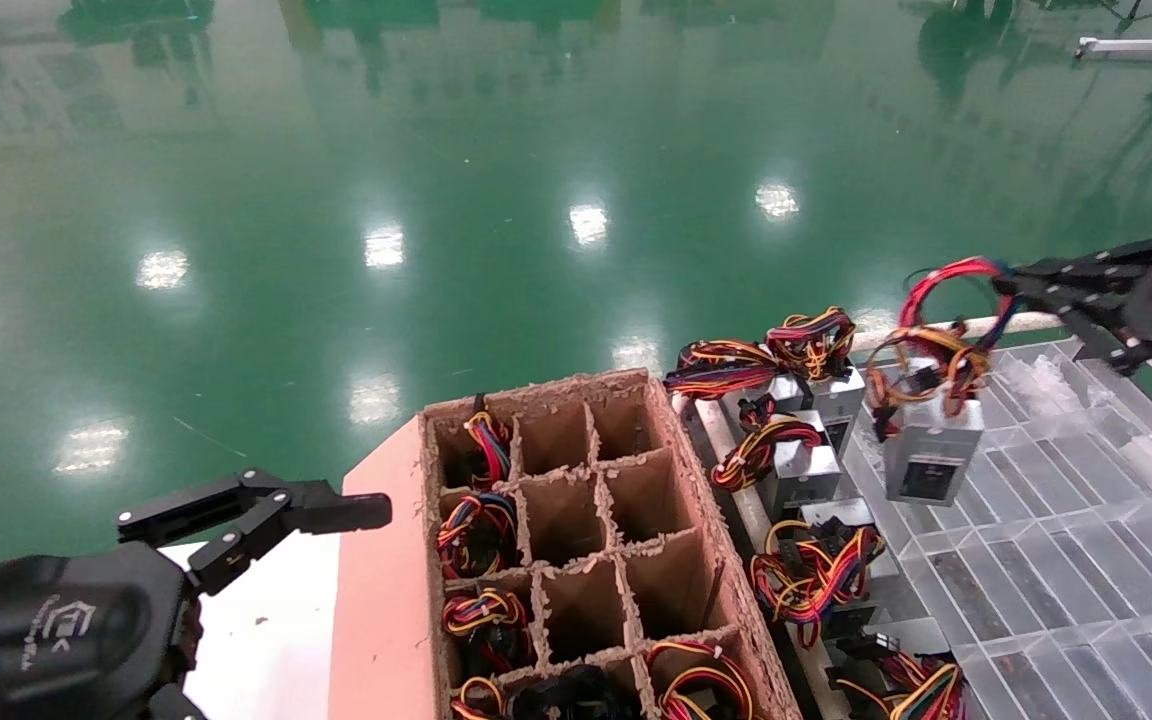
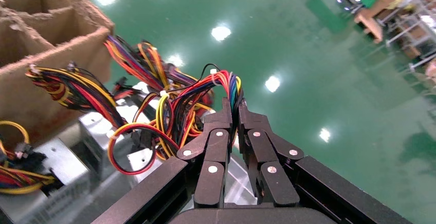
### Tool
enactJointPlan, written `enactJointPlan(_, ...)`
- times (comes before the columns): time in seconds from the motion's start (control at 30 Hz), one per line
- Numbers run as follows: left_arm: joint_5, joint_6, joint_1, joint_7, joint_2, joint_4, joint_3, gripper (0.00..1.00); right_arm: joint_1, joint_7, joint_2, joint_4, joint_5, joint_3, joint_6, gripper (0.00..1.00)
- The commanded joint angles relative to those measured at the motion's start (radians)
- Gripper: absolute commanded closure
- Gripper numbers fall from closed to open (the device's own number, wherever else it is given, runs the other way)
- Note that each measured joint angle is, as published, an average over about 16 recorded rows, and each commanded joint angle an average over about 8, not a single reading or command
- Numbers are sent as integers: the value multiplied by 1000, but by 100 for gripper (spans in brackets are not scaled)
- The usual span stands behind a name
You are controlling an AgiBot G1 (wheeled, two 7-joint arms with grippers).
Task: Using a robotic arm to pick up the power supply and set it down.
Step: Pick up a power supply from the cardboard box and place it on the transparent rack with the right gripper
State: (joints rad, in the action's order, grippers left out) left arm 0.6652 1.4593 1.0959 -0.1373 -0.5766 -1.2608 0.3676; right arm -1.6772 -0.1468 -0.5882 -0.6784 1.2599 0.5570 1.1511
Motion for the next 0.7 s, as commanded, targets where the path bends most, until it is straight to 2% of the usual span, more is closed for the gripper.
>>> enactJointPlan(0.03,0,0,0,0,0,0,0,28,7,-5,-17,14,-1,3,-2,100)
enactJointPlan(0.43,0,0,0,0,0,0,0,26,0,-43,-112,130,4,20,6,100)
enactJointPlan(0.7,0,0,0,0,0,0,0,26,10,-98,-132,230,-20,8,16,100)
